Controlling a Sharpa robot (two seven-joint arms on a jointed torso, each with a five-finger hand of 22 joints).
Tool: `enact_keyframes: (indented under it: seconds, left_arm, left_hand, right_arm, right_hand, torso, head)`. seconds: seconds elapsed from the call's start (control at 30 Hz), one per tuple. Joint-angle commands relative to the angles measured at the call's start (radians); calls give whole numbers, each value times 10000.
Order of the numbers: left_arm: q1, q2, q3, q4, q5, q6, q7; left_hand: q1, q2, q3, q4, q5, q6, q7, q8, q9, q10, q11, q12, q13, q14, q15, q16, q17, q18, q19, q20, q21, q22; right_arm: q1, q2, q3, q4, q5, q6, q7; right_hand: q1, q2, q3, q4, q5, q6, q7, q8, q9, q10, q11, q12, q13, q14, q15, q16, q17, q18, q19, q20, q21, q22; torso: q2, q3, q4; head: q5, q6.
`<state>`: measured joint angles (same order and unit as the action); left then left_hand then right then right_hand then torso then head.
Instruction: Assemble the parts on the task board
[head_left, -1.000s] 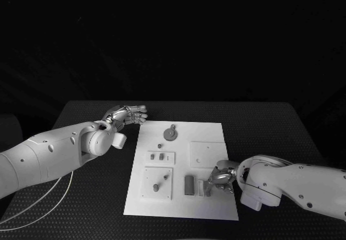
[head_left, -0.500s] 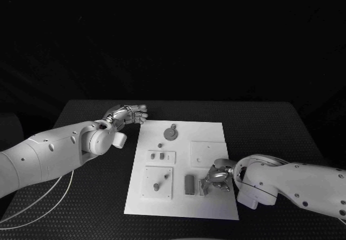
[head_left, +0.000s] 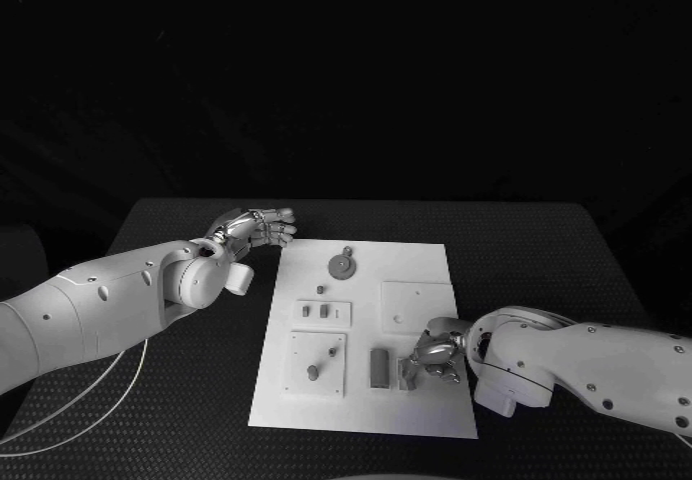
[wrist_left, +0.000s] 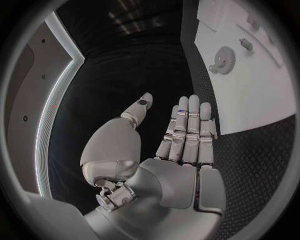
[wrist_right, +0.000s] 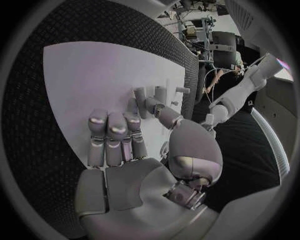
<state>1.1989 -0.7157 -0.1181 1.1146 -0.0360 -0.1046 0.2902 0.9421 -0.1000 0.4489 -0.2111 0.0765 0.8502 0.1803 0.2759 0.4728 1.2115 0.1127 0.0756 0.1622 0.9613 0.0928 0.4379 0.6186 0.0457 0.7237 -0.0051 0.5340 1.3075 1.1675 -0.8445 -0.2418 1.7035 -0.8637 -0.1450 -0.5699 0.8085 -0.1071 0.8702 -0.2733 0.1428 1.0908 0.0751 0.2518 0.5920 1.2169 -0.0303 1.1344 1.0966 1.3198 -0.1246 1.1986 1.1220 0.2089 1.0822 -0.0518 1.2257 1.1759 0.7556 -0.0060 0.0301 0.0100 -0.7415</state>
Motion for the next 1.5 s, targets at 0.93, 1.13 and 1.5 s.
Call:
enact_keyframes:
  seconds: [0.93, 1.13, 1.5]
  left_arm:
    - [6, -7, 6, 25, -23, 157, 35]
    - [6, -7, 6, 26, -24, 155, 32]
    - [6, -17, 5, 24, -25, 160, 26]
  left_hand:
    - [-134, 6, 10, 57, -44, -87, 2, 63, -17, 100, -9, -4, 4, 44, 53, -58, 35, 203, -15, 28, -37, 208]
    - [-137, 8, 10, 60, -45, -89, 2, 64, -18, 101, -9, -4, 5, 45, 53, -60, 38, 203, -15, 28, -37, 208]
    - [-139, 10, 11, 63, -44, -90, 2, 67, -20, 103, -10, -5, 5, 49, 53, -65, 45, 204, -14, 28, -36, 208]
  right_arm:
    - [-32, 73, -14, 39, 102, 382, 481]
    - [-32, -15, -14, 97, 142, 647, 554]
    - [-30, -271, -14, 203, 118, 869, 513]
  right_hand:
    - [-703, -1440, -678, 911, -925, -65, 47, -45, -125, -66, -6, -89, 61, -63, -79, -96, 32, 529, 68, -110, 45, -177]
    - [-761, -1483, -841, 949, -919, -84, 50, -38, -119, -80, -4, -88, 70, -77, -77, -96, 41, 529, 46, -116, 54, -182]
    - [-779, -1435, -910, 988, -918, -81, 46, -25, -113, -83, -7, -85, 76, -81, -78, -94, 47, 529, 34, -122, 58, -188]
  torso:
    - [-2, 7, -5]
    - [-2, 9, -3]
    - [-3, 11, -5]
  head:
    - [29, -13]
    - [29, -17]
    - [45, -12]
